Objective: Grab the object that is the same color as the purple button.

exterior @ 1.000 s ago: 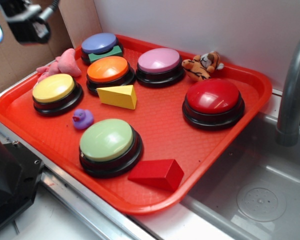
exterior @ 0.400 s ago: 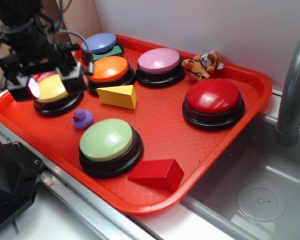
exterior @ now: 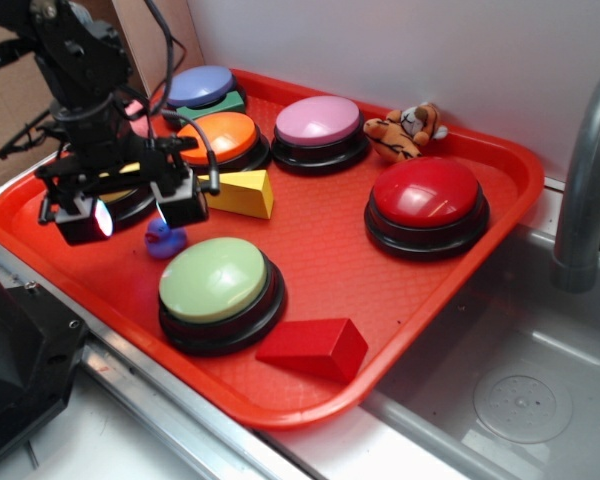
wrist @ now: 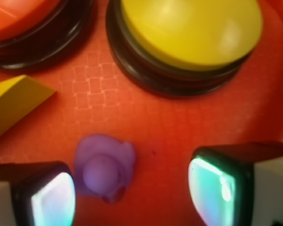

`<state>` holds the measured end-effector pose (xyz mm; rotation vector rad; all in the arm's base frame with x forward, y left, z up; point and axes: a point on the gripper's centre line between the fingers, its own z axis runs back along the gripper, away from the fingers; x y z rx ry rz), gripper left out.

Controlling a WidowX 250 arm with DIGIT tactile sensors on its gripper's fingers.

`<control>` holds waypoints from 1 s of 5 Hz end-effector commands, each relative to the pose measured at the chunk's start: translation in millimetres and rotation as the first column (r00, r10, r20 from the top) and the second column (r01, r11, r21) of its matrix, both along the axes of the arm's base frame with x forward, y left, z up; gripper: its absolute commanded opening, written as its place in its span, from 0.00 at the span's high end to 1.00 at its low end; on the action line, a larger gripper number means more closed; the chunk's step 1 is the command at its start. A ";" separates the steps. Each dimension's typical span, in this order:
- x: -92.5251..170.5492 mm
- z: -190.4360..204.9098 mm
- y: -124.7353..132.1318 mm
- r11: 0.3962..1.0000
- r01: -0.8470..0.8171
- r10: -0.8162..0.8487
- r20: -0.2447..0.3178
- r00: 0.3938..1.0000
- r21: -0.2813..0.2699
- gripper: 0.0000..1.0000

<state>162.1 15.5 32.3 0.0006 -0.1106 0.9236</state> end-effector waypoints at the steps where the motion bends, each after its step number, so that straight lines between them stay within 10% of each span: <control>1: 4.0 -15.6 4.1 0.999 0.008 -0.004 0.082 0.997 -0.045 0.62; 2: 4.4 -13.9 3.4 0.998 0.010 -0.004 0.098 0.995 -0.058 1.00; 5: 16.1 37.5 4.1 0.984 0.173 -0.176 0.076 0.981 0.047 1.00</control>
